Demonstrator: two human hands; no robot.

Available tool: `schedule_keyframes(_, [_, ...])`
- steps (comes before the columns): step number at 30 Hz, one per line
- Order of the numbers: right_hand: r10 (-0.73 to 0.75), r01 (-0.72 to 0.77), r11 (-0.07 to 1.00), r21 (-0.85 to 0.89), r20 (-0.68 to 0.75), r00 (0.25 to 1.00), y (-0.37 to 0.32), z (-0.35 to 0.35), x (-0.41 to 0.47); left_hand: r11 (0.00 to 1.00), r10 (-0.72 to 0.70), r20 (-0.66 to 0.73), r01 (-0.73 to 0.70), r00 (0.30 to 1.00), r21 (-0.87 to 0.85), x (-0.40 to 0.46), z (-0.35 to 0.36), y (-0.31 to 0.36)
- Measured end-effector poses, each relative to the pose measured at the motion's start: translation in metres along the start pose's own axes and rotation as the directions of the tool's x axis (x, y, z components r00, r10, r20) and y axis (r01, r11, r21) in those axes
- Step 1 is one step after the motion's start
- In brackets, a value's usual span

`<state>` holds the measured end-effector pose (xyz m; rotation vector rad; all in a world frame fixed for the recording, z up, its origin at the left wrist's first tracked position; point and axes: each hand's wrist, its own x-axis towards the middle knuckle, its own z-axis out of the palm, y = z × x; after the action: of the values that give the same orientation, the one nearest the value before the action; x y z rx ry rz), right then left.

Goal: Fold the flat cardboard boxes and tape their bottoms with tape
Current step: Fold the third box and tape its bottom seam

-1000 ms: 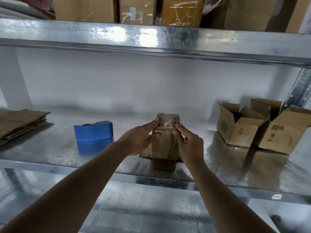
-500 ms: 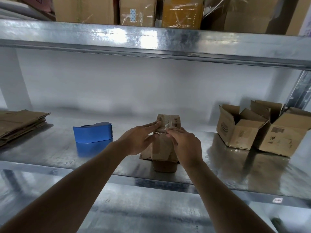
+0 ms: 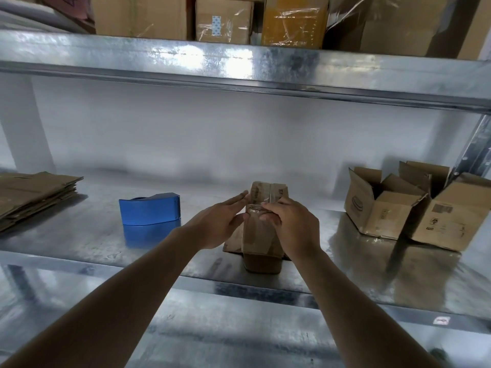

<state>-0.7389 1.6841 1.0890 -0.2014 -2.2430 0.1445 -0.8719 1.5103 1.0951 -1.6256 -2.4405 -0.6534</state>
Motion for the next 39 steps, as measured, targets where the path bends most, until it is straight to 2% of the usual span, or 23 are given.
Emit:
schedule_keyframes(7, [0.038,-0.038,0.999,0.023,0.006,0.999,-0.006,-0.002,-0.002,0.999,-0.039,-0.002,0.039,0.999,0.031,-0.004,0.001,-0.010])
schedule_keyframes(13, [0.107,-0.104,0.990,0.098,-0.026,0.994,-0.008,-0.008,-0.002,0.999,0.033,-0.043,-0.033,0.999,0.000,-0.002,0.000,-0.005])
schedule_keyframes(17, [0.090,-0.083,0.987,0.136,-0.047,0.995,-0.006,-0.011,-0.001,0.998,0.061,-0.064,-0.062,0.996,-0.025,-0.001,0.001,-0.005])
schedule_keyframes(24, [0.006,-0.003,0.981,0.196,-0.014,1.000,0.012,-0.002,-0.008,1.000,0.023,-0.066,-0.022,0.998,0.021,-0.002,0.003,-0.007])
schedule_keyframes(28, [0.032,-0.038,0.981,0.188,0.030,0.999,0.013,0.000,-0.005,0.999,-0.018,-0.056,0.021,0.998,0.043,-0.002,0.003,-0.002])
schedule_keyframes(31, [0.003,0.007,0.966,0.258,-0.038,0.999,0.011,-0.003,-0.011,0.999,-0.032,-0.035,0.032,0.999,-0.002,-0.005,0.000,0.000])
schedule_keyframes(33, [0.071,-0.043,0.935,0.353,-0.069,0.995,0.009,-0.006,-0.021,0.995,-0.067,-0.021,0.065,0.998,-0.079,-0.008,0.000,0.001])
schedule_keyframes(34, [0.162,-0.136,0.912,0.387,-0.035,0.986,0.009,-0.008,-0.027,0.989,-0.092,-0.003,0.092,0.996,-0.112,-0.010,0.001,0.002])
schedule_keyframes(36, [0.337,-0.356,0.846,0.397,0.121,0.934,0.013,-0.008,-0.039,0.979,-0.122,0.043,0.128,0.992,-0.158,-0.013,0.004,0.003])
schedule_keyframes(37, [0.368,-0.421,0.818,0.391,0.206,0.907,0.015,-0.007,-0.045,0.972,-0.130,0.055,0.139,0.990,-0.192,-0.015,0.006,0.003])
schedule_keyframes(39, [0.328,-0.453,0.802,0.390,0.348,0.878,0.016,-0.005,-0.054,0.956,-0.149,0.073,0.163,0.986,-0.244,-0.017,0.010,0.002])
